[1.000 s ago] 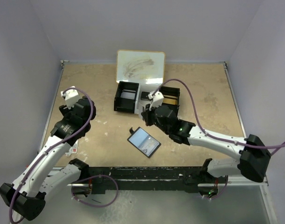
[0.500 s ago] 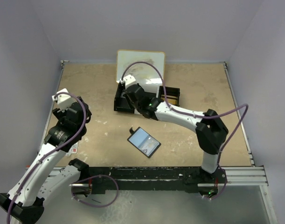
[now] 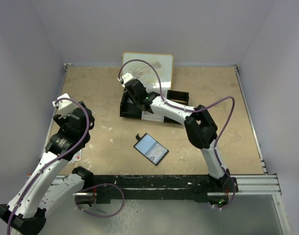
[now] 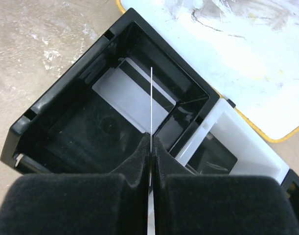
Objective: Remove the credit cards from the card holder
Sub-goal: Place the credit card in the storage box.
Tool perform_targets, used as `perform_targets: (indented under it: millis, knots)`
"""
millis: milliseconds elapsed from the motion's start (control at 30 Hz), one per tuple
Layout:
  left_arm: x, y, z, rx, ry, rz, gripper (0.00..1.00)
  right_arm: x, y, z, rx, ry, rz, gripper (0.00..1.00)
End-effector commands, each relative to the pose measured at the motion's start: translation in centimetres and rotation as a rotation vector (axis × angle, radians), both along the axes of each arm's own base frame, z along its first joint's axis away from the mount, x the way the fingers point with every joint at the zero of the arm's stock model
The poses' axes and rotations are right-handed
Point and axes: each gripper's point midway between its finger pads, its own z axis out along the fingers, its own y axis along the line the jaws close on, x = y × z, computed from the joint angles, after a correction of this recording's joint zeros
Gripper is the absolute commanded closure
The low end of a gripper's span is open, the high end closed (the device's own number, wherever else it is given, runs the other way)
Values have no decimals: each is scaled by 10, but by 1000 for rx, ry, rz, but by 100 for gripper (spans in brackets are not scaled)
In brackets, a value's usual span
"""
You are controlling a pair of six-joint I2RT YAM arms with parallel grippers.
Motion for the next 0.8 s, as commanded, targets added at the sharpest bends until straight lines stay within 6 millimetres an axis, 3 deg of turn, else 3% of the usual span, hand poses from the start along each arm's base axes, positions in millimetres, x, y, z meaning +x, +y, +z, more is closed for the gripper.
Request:
perform_targets:
  millis: [0, 300, 567, 767]
  knots:
    - [0, 4, 4, -6, -28, 27, 29, 18, -3, 19, -66, -56, 1, 100]
    - [1, 4, 2, -1, -19, 27, 29, 25, -14, 1, -160, -55, -46, 100]
    - [5, -1, -4, 9, 13, 12, 29, 10, -25, 5, -121, -29, -64, 100]
    - [6, -2, -6, 10, 23, 5, 29, 3, -41, -2, -181, -34, -72, 100]
